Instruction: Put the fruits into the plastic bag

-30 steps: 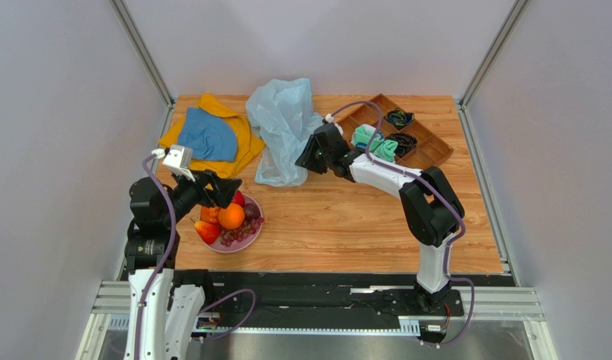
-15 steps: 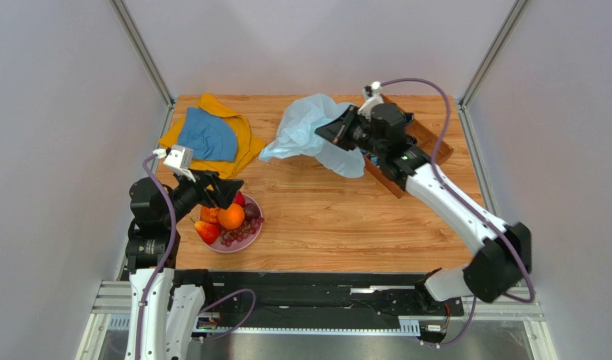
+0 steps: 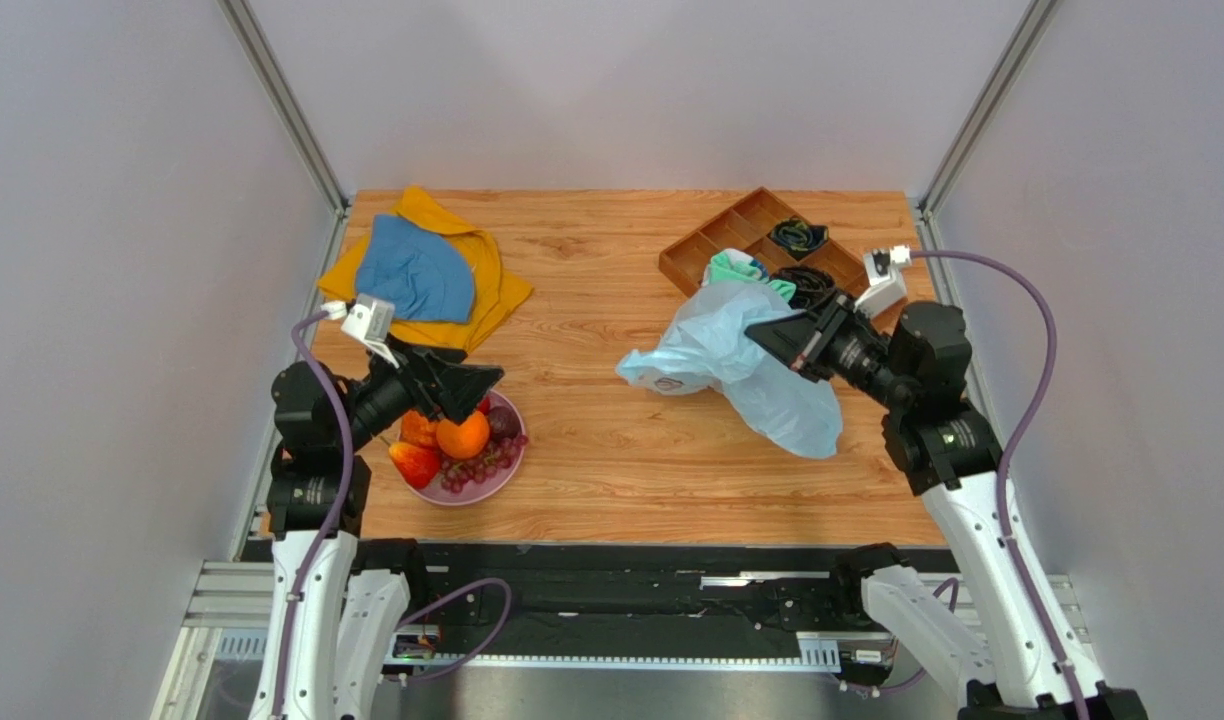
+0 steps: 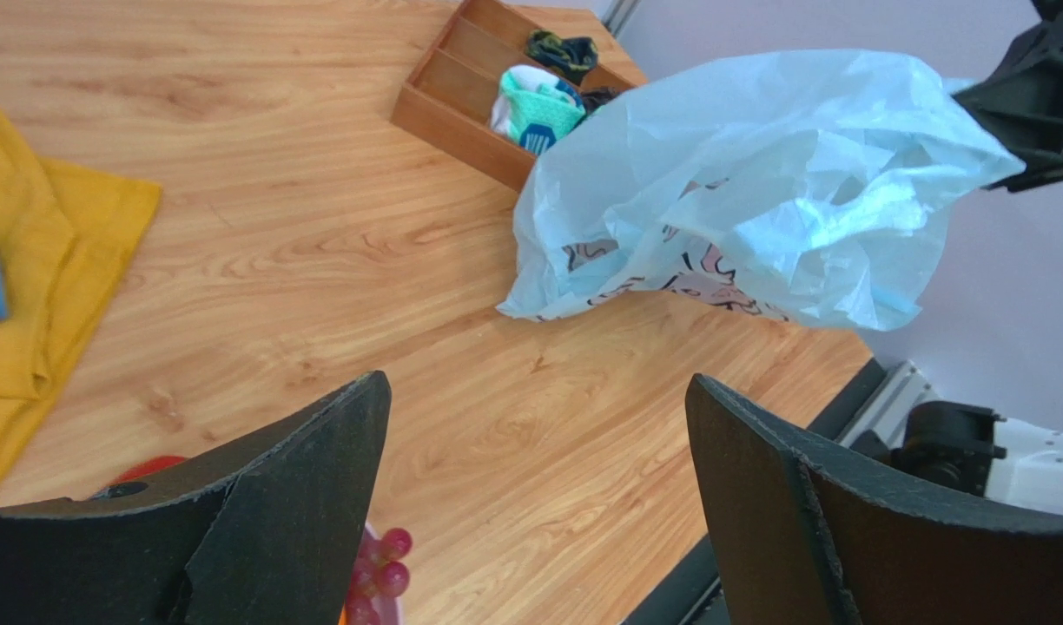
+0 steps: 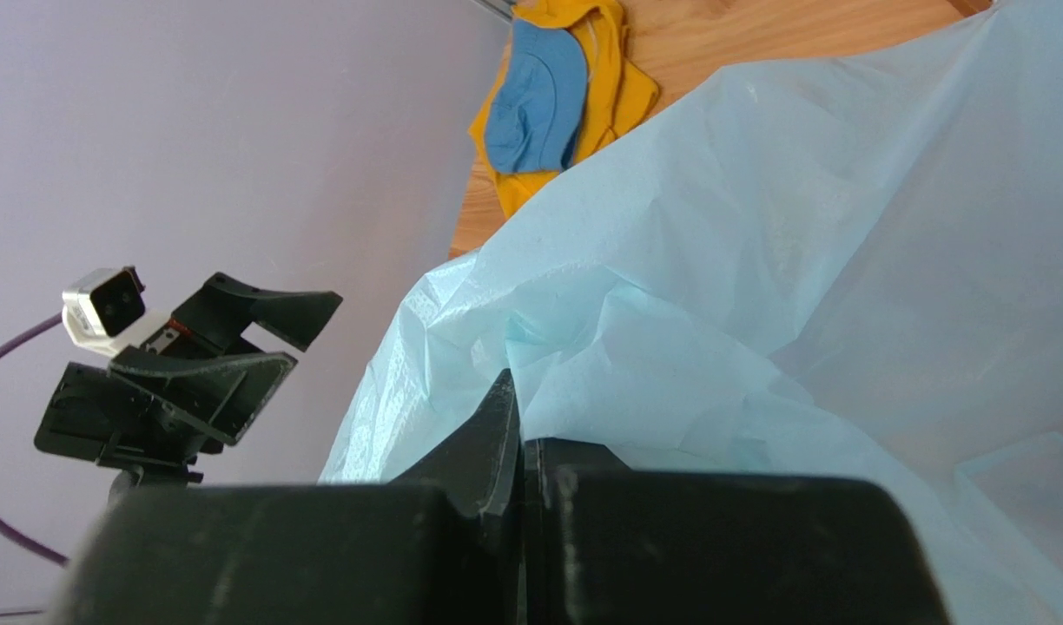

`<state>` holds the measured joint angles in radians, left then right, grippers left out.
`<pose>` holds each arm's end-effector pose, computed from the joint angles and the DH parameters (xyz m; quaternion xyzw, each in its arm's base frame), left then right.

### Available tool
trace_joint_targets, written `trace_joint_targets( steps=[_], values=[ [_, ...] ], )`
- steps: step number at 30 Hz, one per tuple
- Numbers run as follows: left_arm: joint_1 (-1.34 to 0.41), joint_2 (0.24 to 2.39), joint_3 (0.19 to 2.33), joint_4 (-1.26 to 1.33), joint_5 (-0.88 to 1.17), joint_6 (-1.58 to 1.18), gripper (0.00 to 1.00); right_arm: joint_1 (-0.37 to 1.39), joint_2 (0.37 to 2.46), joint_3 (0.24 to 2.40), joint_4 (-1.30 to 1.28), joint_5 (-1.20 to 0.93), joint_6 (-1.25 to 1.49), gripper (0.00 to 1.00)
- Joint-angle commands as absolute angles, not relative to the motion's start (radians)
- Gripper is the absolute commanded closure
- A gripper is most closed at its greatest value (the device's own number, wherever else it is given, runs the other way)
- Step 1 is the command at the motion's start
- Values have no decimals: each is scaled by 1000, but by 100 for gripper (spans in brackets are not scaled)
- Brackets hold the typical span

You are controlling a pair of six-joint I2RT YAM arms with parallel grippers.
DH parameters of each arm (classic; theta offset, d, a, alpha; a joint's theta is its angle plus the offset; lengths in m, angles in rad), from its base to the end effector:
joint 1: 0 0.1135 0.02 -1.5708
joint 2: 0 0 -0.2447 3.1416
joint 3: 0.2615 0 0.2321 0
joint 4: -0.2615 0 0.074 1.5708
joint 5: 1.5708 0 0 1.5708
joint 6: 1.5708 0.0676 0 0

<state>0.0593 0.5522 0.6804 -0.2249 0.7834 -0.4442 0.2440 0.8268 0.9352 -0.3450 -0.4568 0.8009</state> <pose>0.1503 -0.0389 0.3183 0.0780 0.7267 -0.3963 0.5557 0.1884 0.0776 0.3459 0.0756 0.7742 0.4549 0.4335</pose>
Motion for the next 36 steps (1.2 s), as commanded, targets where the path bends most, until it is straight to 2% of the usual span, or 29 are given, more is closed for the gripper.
trace_joint_targets(
  steps=[1,6,10,17,28,36],
  values=[
    [-7,505,591,-100,730,-557,9,166,762,809,-492,-575,723,100],
    [-230,495,535,-86,565,-569,9,114,704,727,-546,-614,684,100],
    [-353,554,497,-8,502,-587,9,84,683,732,-673,-494,629,100],
    [-615,825,551,124,319,-555,10,80,617,718,-738,-388,612,100],
    [-781,1345,776,285,147,-488,16,80,532,721,-796,-405,617,100],
    [-816,1641,929,317,86,-476,23,78,509,758,-838,-425,604,100]
  ],
)
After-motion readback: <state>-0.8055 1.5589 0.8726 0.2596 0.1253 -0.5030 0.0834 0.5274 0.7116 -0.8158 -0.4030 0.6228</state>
